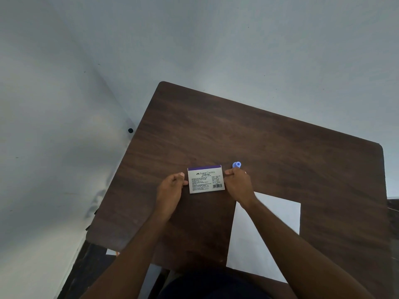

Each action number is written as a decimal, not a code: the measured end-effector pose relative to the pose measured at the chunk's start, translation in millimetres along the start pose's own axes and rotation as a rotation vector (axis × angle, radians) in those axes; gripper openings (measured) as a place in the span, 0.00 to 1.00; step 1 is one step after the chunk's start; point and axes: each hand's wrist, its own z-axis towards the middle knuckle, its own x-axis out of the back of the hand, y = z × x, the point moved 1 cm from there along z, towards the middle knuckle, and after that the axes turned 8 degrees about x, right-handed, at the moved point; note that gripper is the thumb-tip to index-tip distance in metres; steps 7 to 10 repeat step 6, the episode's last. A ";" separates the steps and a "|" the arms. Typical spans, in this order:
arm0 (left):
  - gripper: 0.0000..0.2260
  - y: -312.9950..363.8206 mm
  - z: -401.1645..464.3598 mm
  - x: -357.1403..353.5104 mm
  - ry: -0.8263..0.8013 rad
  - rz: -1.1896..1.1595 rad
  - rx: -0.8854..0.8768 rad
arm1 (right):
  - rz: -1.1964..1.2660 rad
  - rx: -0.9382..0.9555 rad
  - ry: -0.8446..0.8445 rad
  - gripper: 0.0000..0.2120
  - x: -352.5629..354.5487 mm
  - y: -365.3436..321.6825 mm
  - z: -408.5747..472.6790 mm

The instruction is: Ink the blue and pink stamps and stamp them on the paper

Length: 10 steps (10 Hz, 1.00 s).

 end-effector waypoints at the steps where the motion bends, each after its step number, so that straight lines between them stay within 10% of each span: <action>1: 0.08 0.6 0.8 -1.3 -0.028 -0.022 -0.016 | 0.003 0.012 0.004 0.10 -0.3 0.1 -1.3; 10: 0.11 10.0 1.4 0.9 0.130 0.163 -0.225 | -0.058 0.116 0.098 0.08 -2.5 -2.5 -1.3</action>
